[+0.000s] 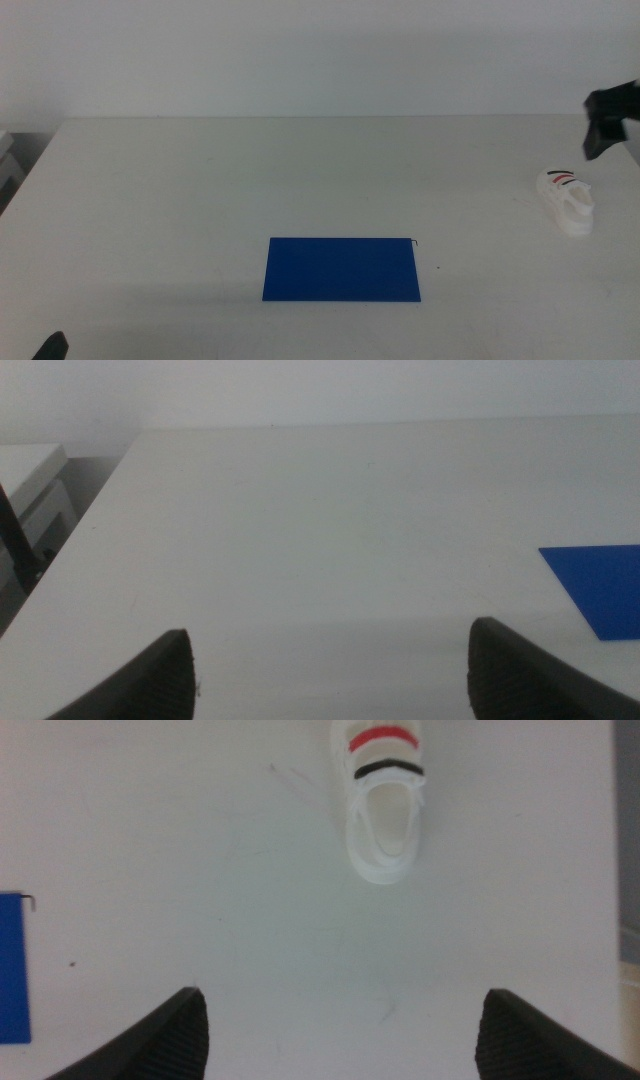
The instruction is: Use one arm to grab the shoe from the table and place it on the mat.
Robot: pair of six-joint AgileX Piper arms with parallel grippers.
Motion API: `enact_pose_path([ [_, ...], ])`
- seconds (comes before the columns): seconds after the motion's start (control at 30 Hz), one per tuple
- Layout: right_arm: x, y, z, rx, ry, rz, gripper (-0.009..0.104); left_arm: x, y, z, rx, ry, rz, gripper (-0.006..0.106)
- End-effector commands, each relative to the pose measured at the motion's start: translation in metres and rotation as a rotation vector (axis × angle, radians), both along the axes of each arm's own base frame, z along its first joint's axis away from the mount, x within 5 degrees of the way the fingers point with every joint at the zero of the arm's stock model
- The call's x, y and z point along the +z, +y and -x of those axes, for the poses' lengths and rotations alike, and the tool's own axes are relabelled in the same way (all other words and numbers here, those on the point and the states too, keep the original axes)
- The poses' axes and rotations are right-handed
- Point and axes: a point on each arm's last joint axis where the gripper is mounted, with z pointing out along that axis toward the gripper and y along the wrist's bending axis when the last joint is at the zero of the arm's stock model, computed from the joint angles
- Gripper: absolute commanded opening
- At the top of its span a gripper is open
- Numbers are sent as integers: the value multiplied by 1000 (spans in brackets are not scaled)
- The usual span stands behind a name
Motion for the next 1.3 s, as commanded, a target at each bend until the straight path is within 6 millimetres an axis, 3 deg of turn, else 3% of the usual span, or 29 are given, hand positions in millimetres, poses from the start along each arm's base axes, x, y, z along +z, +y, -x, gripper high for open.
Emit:
enact_pose_path([
  [0.0, 11, -6, -10, -4, -46, 0, 75, 6, 0, -1, 4, -85, 16, 94],
  [0.27, -23, -27, -58, -52, -12, -1, 75, 6, 0, -1, 4, -85, 16, 94],
  [0.5, -61, -32, -96, -18, 37, 41, 75, 6, 0, -1, 4, -85, 16, 94],
  [0.83, -121, -35, -125, 11, 70, 62, 73, 6, 0, -1, 4, -85, 16, 94],
  [0.9, -129, -36, -129, 12, 59, 66, 66, 6, 0, -1, 4, -85, 16, 94],
  [0.97, -133, -36, -130, 13, 58, 65, 52, 6, 0, -1, 4, -85, 16, 94],
  [1.1, -130, -35, -128, 6, 72, 62, 1, 6, 0, -1, 4, -85, 16, 94],
  [1.13, -125, -34, -127, 7, 64, 62, -4, 6, 0, -1, 4, -85, 16, 94],
  [1.27, -96, -25, -118, 11, 31, 48, -4, 6, 0, -1, 4, -85, 16, 94],
])
